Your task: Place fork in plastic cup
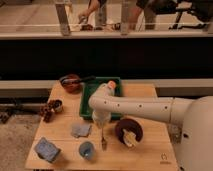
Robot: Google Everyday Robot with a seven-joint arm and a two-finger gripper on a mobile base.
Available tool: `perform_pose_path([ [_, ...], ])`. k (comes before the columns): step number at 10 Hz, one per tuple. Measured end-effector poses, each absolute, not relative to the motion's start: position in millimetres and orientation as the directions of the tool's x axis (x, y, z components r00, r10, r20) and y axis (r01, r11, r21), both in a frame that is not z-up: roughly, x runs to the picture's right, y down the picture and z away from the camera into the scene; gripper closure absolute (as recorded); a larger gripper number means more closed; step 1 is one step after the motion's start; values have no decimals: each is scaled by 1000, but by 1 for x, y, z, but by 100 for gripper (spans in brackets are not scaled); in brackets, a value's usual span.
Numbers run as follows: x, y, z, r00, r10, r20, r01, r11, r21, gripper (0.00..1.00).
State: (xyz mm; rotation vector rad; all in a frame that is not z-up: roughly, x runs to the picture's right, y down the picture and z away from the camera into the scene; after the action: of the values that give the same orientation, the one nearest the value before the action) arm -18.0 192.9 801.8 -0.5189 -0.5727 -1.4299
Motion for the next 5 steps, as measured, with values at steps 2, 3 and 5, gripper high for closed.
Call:
perform_pose_path([
  [2,-15,199,808,28,-760,650,997,72,41,56],
  [3,-12,207,816,9,-761,649,996,64,62,46],
  [5,-10,217,823,-40,-771,636,993,37,108,25],
])
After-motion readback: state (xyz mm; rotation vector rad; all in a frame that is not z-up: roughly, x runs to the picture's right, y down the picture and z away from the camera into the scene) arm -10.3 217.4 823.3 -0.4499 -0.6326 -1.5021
